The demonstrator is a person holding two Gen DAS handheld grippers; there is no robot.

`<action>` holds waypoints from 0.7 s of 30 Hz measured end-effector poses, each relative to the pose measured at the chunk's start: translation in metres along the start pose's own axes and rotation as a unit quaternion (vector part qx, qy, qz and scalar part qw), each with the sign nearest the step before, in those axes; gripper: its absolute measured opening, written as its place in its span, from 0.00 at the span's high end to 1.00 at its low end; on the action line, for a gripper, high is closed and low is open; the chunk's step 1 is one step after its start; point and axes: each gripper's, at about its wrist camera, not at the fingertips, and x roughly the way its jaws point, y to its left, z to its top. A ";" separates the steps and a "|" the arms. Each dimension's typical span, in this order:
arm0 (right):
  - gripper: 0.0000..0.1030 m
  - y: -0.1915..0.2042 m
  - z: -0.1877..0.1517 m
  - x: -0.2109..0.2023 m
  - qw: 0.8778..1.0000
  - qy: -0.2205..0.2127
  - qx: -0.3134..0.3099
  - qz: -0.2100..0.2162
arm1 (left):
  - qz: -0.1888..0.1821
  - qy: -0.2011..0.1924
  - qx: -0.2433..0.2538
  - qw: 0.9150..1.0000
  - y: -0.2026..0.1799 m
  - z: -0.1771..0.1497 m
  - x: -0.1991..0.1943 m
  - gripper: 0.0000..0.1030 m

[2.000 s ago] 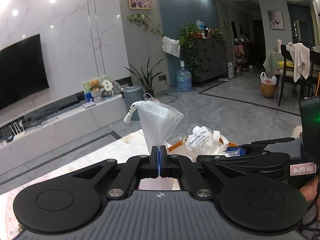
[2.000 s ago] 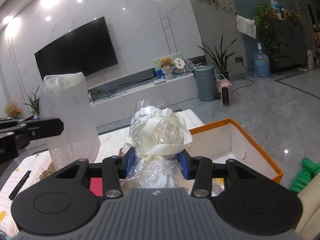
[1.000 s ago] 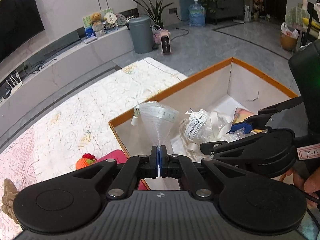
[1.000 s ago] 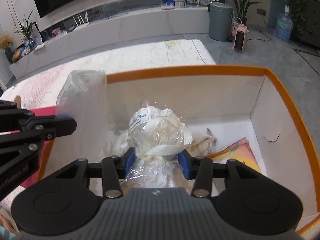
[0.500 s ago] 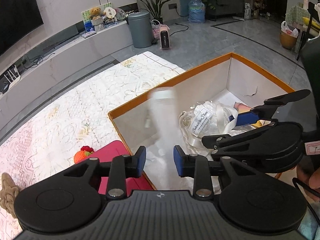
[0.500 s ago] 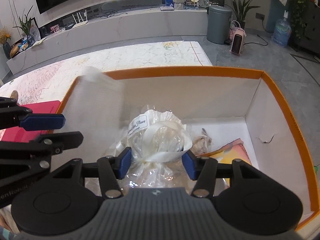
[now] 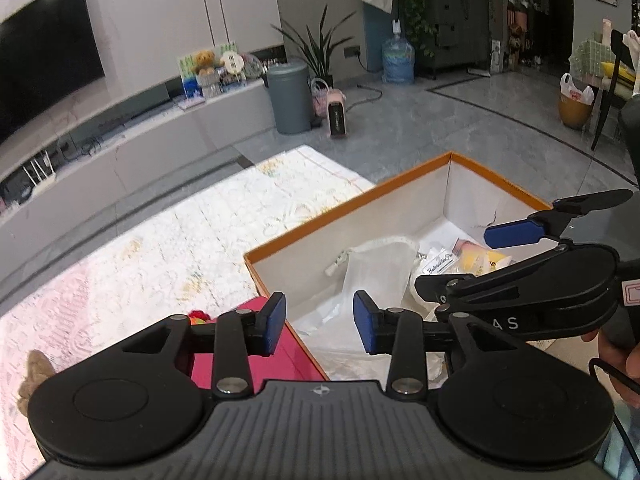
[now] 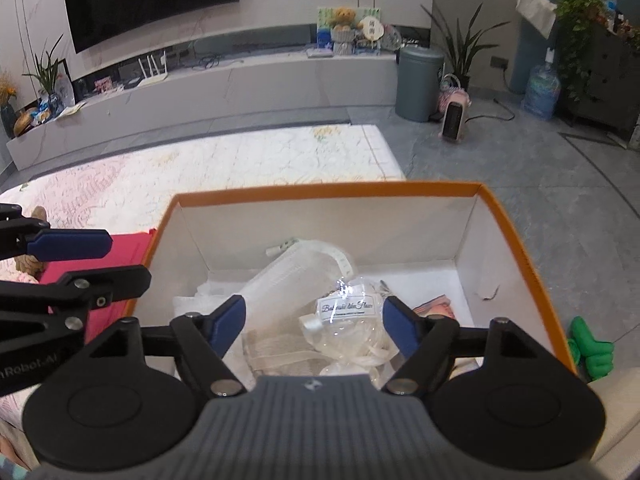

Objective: Organize soft objects
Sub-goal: 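Open both tools to drop the plastic bag and bundle into the box, then move both tools back over the knitted item and brown sponge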

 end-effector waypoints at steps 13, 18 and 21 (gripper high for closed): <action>0.25 0.026 -0.011 -0.052 0.999 -0.048 0.009 0.012 | 0.021 -0.051 0.017 0.998 -0.006 -0.005 -0.044 0.57; 0.25 0.038 -0.015 -0.065 0.998 -0.058 0.009 0.019 | 0.028 -0.061 0.008 0.998 -0.001 -0.011 -0.059 0.57; 0.25 0.048 -0.017 -0.070 0.998 -0.061 0.003 0.021 | 0.037 -0.065 -0.002 0.997 0.005 -0.015 -0.066 0.57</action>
